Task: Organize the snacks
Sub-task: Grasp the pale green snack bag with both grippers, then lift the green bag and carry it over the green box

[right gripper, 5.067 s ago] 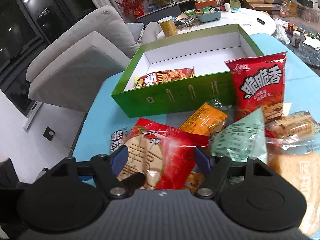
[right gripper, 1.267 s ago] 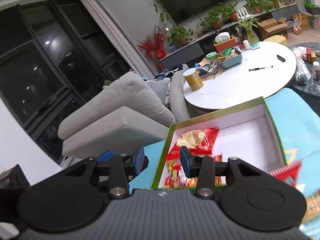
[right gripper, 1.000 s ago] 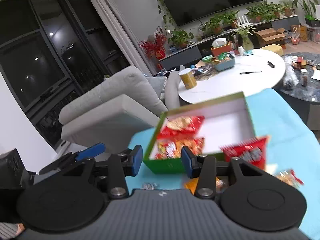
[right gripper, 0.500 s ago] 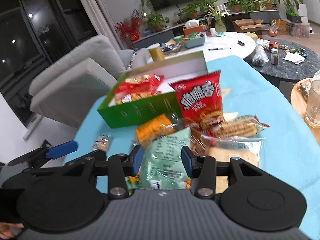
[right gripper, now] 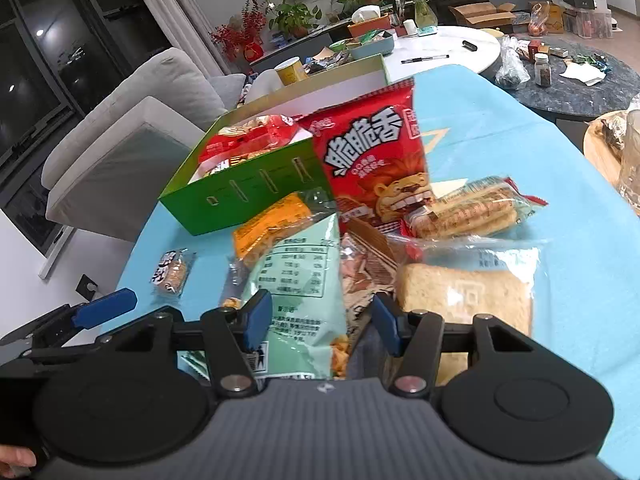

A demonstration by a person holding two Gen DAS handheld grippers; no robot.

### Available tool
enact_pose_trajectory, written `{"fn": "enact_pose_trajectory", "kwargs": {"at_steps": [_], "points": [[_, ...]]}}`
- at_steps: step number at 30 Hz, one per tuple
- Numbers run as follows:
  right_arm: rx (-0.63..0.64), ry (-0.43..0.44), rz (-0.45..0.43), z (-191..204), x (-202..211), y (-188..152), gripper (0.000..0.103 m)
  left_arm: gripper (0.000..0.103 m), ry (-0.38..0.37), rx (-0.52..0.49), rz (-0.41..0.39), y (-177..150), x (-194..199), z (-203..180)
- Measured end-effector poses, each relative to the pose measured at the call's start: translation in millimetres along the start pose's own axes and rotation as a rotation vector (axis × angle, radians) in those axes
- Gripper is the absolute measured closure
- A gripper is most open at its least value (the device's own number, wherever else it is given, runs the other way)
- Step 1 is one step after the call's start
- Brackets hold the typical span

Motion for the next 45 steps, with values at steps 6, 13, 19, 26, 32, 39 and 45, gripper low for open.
{"fn": "enact_pose_trajectory", "kwargs": {"at_steps": [6,13,19,26,32,39,45], "points": [[-0.008,0.011,-0.005,-4,5,-2,0.056,0.019,-0.03,-0.048,0.033,-5,-13,-17],[-0.007,0.044,-0.046,-3,22,5,0.055,0.019,-0.035,-0.081,0.057,-6,-31,-29],[0.0,0.079,-0.041,-1,23,7,0.055,0.018,-0.036,-0.131,0.05,-5,-36,-46],[-0.039,0.074,0.004,-9,11,0,0.055,0.019,-0.057,-0.117,0.067,-8,-36,-48],[-0.098,0.105,0.034,-19,5,-5,0.055,0.021,-0.098,-0.099,0.074,-9,-28,-49],[-0.1,0.137,0.03,-21,7,-5,0.062,0.022,-0.171,-0.129,0.11,-14,-32,-68],[-0.109,0.133,0.038,-20,8,-5,0.062,0.04,-0.289,-0.086,0.164,-18,-44,-80]]}}
Point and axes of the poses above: each gripper's, at about its wrist camera, not at the fingertips, and x roughly against the way its jaws point, z to its left, y to its top, the point moved 8 cm from there along -x, roughly the way its jaws point, and after that the axes turned 5 degrees about z, right-handed, at the moved point
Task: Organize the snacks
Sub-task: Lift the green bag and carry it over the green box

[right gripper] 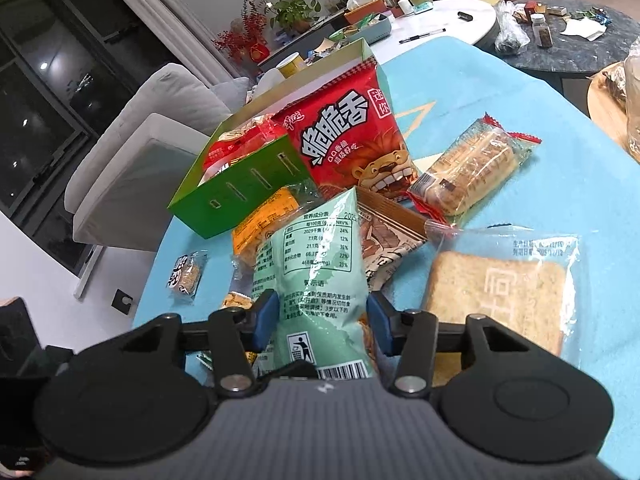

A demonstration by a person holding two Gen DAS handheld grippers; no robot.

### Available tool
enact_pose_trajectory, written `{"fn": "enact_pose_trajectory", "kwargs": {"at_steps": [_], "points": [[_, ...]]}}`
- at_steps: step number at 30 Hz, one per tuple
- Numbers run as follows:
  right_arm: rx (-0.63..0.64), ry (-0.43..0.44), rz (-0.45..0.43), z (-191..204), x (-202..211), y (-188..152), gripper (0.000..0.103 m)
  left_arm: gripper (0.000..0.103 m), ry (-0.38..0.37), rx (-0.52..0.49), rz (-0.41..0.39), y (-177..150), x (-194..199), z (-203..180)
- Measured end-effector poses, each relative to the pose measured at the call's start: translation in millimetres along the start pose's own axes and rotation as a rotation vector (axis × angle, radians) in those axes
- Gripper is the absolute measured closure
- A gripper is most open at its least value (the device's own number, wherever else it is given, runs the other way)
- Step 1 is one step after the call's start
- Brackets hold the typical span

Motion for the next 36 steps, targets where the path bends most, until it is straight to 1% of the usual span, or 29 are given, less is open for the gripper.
{"fn": "enact_pose_trajectory", "kwargs": {"at_steps": [6,9,16,23,28,32,36], "points": [[-0.004,0.0,-0.005,2,1,0,0.061,0.043,0.021,-0.037,-0.012,1,4,-9],[-0.003,0.018,-0.007,7,5,-1,0.061,0.043,0.044,-0.074,-0.042,3,13,-17],[0.035,0.045,-0.075,30,24,10,0.06,0.044,0.082,-0.127,-0.126,21,41,-25],[0.085,0.075,-0.138,57,37,39,0.06,0.044,0.127,-0.152,-0.193,52,64,-20],[0.111,0.101,-0.161,74,38,60,0.06,0.043,0.178,-0.175,-0.232,73,77,-14],[0.119,0.122,-0.185,83,37,77,0.06,0.043,0.196,-0.183,-0.253,93,80,-6],[0.102,0.137,-0.2,85,31,96,0.06,0.043,0.196,-0.173,-0.253,114,75,6]]}}
Point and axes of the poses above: each gripper's, at about its wrist camera, not at the fingertips, and x roughly against the way its jaws point, z to its left, y to its top, the point moved 8 cm from there along -x, roughly the way its jaws point, and after that the axes turned 5 degrees about z, right-handed, at the moved point
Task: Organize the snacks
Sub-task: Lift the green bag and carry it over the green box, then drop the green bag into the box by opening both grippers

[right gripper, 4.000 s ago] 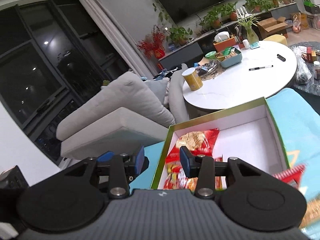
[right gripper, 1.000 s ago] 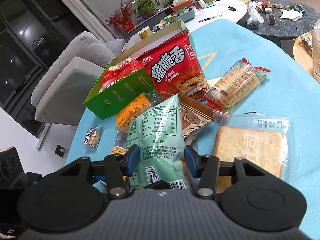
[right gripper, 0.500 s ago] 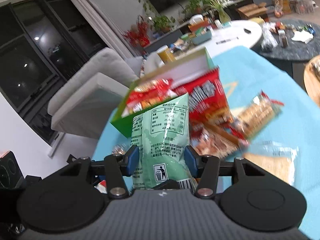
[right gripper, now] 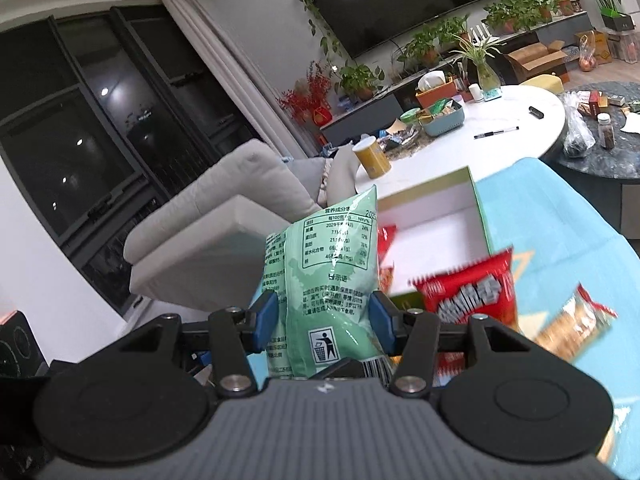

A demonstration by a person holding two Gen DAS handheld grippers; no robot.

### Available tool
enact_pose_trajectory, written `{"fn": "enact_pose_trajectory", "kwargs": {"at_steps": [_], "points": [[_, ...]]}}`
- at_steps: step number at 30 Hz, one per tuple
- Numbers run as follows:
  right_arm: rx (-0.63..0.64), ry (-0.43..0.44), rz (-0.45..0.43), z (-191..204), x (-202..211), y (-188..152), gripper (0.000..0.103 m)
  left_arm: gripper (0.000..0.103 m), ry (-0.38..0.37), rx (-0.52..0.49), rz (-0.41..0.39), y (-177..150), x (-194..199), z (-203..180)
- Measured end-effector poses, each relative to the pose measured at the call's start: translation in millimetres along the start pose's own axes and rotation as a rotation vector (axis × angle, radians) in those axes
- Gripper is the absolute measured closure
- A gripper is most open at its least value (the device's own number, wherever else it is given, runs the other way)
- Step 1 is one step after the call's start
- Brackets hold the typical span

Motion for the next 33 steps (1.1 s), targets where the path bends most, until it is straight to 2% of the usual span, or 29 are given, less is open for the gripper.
{"fn": "enact_pose_trajectory", "kwargs": {"at_steps": [15,20,27,33], "points": [[-0.066,0.002,-0.003,-32,-62,49,0.059,0.043,0.024,-0.016,0.047,36,-82,46],[-0.083,-0.009,0.026,-44,-86,51,0.059,0.042,0.035,-0.018,0.084,29,-108,60],[-0.118,-0.009,0.111,-56,-114,41,0.059,0.043,0.074,-0.013,0.126,16,-132,75],[-0.11,-0.058,0.12,-59,-114,33,0.059,0.042,0.098,-0.006,0.162,3,-134,79]]}}
Point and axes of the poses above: each gripper's, at about its wrist camera, not at the fingertips, and x roughly against the way its jaws point, z to its left, y to its top, the point moved 8 cm from there along -x, roughly the way its jaws point, and after that the axes turned 5 degrees about z, right-handed, at the moved point
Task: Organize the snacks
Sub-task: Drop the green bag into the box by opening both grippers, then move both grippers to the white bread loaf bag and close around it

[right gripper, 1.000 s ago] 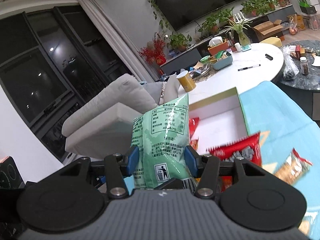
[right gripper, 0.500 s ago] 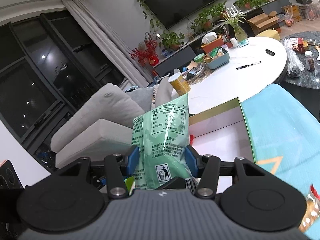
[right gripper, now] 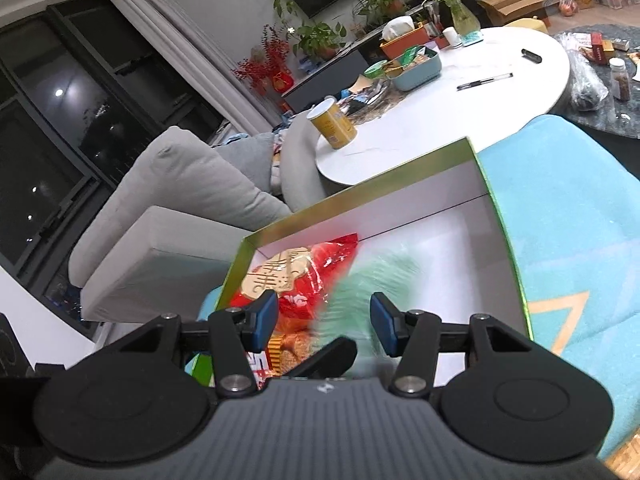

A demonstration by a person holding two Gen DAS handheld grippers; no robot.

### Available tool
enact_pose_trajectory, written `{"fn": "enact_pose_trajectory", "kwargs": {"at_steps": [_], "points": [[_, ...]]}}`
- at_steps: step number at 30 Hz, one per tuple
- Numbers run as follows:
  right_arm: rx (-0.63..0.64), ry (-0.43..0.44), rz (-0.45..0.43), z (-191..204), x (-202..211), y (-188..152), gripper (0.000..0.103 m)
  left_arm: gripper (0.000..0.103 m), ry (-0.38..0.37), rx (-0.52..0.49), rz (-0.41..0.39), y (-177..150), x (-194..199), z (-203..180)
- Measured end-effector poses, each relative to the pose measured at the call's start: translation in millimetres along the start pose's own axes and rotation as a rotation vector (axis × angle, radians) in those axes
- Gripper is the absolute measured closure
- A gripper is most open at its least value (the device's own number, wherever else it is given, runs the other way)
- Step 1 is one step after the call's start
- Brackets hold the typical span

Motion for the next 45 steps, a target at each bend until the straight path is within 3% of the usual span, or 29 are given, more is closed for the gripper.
{"fn": "enact_pose_trajectory", "kwargs": {"at_steps": [9,19,33,40,45], "points": [[0.008,0.005,-0.039,8,33,1,0.059,0.036,0.01,0.041,-0.048,2,35,0],[0.059,0.001,-0.06,20,96,-28,0.058,0.03,-0.027,0.044,-0.083,-23,86,-31],[-0.072,-0.168,-0.081,-57,164,-112,0.056,0.03,-0.157,0.052,-0.026,-81,107,-95],[-0.076,-0.242,-0.108,-75,178,-131,0.055,0.031,-0.236,0.054,0.03,-101,107,-134],[-0.122,-0.234,-0.103,-96,182,-147,0.055,0.035,-0.291,0.04,0.063,-107,103,-160]]}}
Point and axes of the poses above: each gripper's, at about its wrist camera, not at the fingertips, and x roughly against the way its jaws point, z to its left, y to its top, the point moved 8 cm from there along -x, roughly the way its jaws point, and after that the axes turned 5 degrees about z, right-handed, at the moved point
